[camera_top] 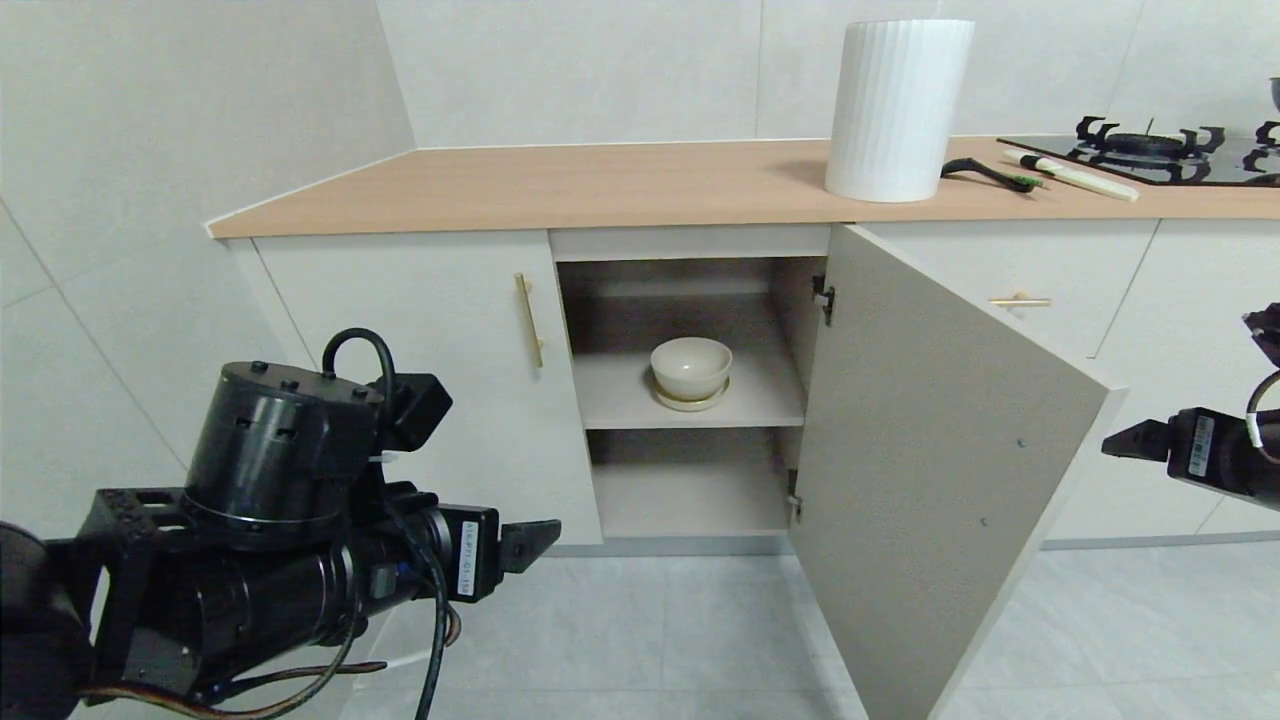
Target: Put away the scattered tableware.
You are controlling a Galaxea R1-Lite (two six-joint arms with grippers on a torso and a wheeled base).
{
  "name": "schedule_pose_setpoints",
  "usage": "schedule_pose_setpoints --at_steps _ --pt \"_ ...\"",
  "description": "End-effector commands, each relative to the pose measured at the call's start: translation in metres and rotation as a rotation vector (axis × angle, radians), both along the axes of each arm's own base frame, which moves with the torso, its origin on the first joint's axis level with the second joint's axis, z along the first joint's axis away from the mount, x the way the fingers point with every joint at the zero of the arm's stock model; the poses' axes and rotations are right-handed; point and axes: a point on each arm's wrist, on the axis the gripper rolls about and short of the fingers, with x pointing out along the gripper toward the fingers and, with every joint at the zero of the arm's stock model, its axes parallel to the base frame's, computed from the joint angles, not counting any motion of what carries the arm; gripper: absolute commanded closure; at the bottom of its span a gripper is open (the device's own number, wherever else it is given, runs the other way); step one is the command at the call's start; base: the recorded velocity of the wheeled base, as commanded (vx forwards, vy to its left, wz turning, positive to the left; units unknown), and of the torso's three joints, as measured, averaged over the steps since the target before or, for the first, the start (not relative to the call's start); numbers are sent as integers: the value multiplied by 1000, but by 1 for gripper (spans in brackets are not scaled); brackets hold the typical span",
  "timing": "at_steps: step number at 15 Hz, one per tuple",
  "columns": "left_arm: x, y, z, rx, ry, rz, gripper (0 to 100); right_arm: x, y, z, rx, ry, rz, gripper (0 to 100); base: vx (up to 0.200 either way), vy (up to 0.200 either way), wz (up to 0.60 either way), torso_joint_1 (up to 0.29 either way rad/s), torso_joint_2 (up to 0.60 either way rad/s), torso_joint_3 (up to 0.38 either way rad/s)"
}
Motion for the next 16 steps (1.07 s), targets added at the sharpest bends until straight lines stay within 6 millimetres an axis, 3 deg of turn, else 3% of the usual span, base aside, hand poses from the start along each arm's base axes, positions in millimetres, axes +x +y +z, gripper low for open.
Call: schedule_pose_setpoints --at_steps 1,9,16 --pt "0 0 1 -1 -2 2 0 9 1 -9 8 32 -5 0 0 0 0 0 0 0" --pt "-1 0 1 -2 -4 2 0 23 25 -24 92 8 25 0 0 0 0 0 0 0" --pt "0 0 2 -5 -9 3 0 17 58 -29 119 23 135 0 0 0 0 0 0 0"
